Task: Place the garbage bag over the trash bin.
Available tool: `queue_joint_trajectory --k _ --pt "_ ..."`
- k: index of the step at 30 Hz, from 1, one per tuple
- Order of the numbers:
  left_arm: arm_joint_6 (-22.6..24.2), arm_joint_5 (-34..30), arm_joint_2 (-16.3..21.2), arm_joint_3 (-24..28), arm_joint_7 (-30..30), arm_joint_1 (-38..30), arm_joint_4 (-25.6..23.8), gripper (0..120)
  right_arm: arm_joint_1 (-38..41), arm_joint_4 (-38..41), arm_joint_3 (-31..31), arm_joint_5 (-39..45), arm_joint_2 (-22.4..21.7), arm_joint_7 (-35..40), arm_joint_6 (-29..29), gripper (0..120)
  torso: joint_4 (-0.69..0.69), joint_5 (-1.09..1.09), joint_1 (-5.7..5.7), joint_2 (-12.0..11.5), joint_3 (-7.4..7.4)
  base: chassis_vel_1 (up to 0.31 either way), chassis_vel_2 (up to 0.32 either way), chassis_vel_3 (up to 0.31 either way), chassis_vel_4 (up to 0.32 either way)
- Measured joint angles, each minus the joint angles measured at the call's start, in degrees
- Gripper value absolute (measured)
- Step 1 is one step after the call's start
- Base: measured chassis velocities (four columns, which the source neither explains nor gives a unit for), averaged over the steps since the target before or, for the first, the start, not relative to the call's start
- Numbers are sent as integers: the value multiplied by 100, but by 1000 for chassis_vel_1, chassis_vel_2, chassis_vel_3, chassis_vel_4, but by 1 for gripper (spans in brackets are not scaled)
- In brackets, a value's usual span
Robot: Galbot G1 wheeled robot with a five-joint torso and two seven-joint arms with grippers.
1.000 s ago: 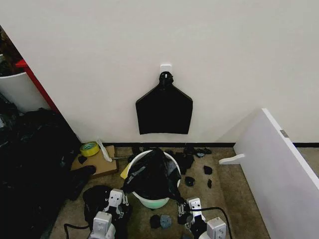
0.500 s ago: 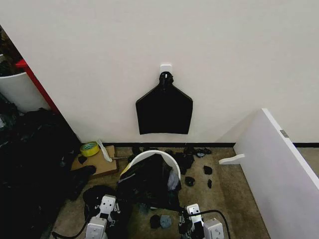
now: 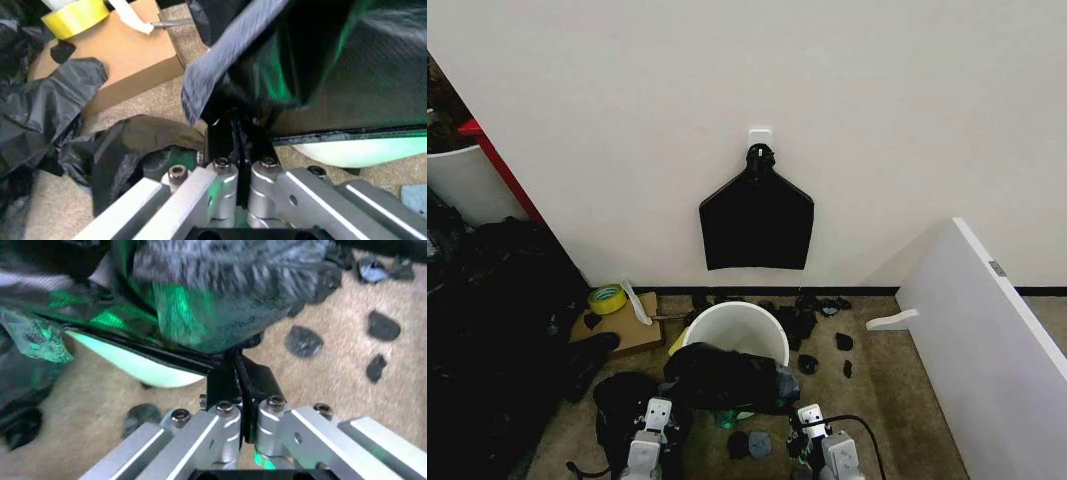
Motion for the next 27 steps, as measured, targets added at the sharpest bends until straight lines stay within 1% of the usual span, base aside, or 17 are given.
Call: queue_joint_trajectory --k 4,8,11,17,20,21,23,25,26,27 --pt "-52 -3 -193 15 28 -107 119 0 22 -305 115 -402 76 -227 310 0 0 0 0 0 0 0 0 0 0" --pt "-53 -67 -250 -4 36 -123 97 0 22 -381 197 -529 86 -330 449 0 0 0 0 0 0 0 0 0 0" --pt "-42 -166 -232 -62 36 -100 30 0 4 -393 279 -569 80 -406 591 0 0 0 0 0 0 0 0 0 0" --pt "78 -252 -99 -109 -52 68 -165 1 -159 -141 302 -411 -24 -407 573 1 0 -1 0 0 0 0 0 0 0" --pt "143 -258 -41 -135 -94 160 -273 8 -229 -11 302 -310 -61 -374 478 8 0 0 0 0 0 0 0 0 0" --pt "182 -259 -6 -158 -116 225 -354 13 -272 67 302 -247 -86 -340 409 14 0 -1 0 0 0 0 0 0 0" --pt "275 -260 82 -226 -176 365 -540 21 -381 240 294 -145 -143 -268 286 21 0 -1 0 0 0 0 0 0 0" --pt "382 -267 189 -319 -257 531 -755 30 -481 415 274 -88 -209 -178 120 31 0 0 0 0 0 0 0 0 0" --pt "382 -267 189 -319 -257 531 -755 30 -481 415 274 -88 -209 -178 120 31 0 0 0 0 0 0 0 0 0" --pt "448 -274 262 -384 -308 642 -893 34 -542 534 265 -30 -246 -109 -18 35 0 0 0 0 -1 0 0 0 0"
